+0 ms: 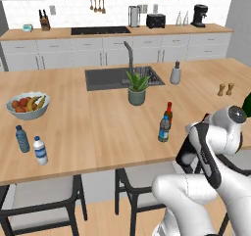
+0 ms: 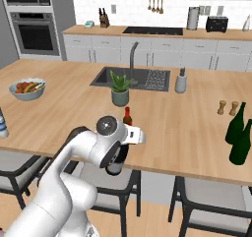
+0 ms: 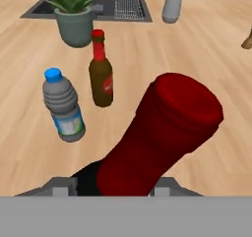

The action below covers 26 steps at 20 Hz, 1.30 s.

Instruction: Move the plastic bottles in the middle to the plastics group, and the glass bottles in the middle to the glass group.

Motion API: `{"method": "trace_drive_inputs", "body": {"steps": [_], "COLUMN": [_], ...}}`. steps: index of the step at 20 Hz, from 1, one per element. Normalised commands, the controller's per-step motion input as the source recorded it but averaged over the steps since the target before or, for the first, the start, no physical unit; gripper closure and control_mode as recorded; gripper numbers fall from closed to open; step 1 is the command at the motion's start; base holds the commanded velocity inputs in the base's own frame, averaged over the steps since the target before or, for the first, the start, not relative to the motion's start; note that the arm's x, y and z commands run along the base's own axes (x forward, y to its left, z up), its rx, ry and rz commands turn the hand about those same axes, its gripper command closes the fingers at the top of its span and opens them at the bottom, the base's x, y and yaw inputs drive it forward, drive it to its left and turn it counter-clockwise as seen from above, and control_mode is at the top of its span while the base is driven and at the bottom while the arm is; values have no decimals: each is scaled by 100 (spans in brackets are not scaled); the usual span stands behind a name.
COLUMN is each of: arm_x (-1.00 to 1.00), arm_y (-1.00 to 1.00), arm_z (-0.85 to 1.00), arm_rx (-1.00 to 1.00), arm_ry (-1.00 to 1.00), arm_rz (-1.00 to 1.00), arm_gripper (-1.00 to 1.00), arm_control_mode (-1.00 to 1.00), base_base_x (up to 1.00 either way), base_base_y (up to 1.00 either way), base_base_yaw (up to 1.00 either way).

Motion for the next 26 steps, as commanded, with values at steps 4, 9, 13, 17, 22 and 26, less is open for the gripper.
{"method": "trace_drive_inputs", "body": {"steps": [4,9,13,17,22,26], "arm_x": [-16,-15,-1,0,0,0], "arm_y": [-69,-42,-50,-49,-37,-31], "arm_z": [61,81,36,5,0,0], "arm_rx": [0,-2,-1,0,-9,-25], "arm_ry": [13,16,1,0,-1,-2], "arm_rz": [-2,0,0,-1,0,0], "arm_gripper": [100,100,100,100,100,100], "arm_control_mode": [-100,-100,-100,-100,-100,-100], "base_base_x": [0,0,0,0,0,0], "base_base_y": [0,0,0,0,0,0], "base_base_yaw": [0,0,0,0,0,0]}}
